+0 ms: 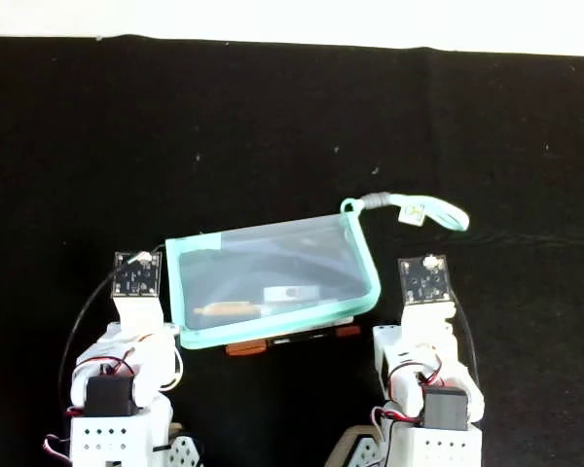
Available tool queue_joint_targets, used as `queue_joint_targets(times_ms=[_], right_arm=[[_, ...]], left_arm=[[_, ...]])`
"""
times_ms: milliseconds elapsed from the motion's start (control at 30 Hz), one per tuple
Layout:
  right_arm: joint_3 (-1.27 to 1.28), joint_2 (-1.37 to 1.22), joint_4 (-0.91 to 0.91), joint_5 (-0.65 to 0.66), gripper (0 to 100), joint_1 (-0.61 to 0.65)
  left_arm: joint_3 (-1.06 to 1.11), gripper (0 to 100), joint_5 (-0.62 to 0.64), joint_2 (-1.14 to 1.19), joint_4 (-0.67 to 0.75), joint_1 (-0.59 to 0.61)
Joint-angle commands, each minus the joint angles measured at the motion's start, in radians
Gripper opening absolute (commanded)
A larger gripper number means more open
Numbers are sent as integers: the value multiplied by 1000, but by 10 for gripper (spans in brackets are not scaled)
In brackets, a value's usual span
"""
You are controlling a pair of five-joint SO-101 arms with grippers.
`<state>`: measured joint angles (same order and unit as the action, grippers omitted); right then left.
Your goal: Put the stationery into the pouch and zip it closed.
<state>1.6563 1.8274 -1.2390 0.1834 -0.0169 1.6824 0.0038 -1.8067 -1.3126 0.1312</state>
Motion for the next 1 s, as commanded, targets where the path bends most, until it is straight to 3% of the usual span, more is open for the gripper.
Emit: queue_joint_targets(times_ms=[0, 667, 967], right_arm=[[142, -2, -4, 6, 6, -7], [142, -1, -4, 5, 6, -2], [142, 1, -4, 2, 6, -2]], left_arm=[[15, 7, 9, -2, -8, 5], [15, 7, 6, -4, -6, -5], [15, 7, 8, -4, 0, -102]])
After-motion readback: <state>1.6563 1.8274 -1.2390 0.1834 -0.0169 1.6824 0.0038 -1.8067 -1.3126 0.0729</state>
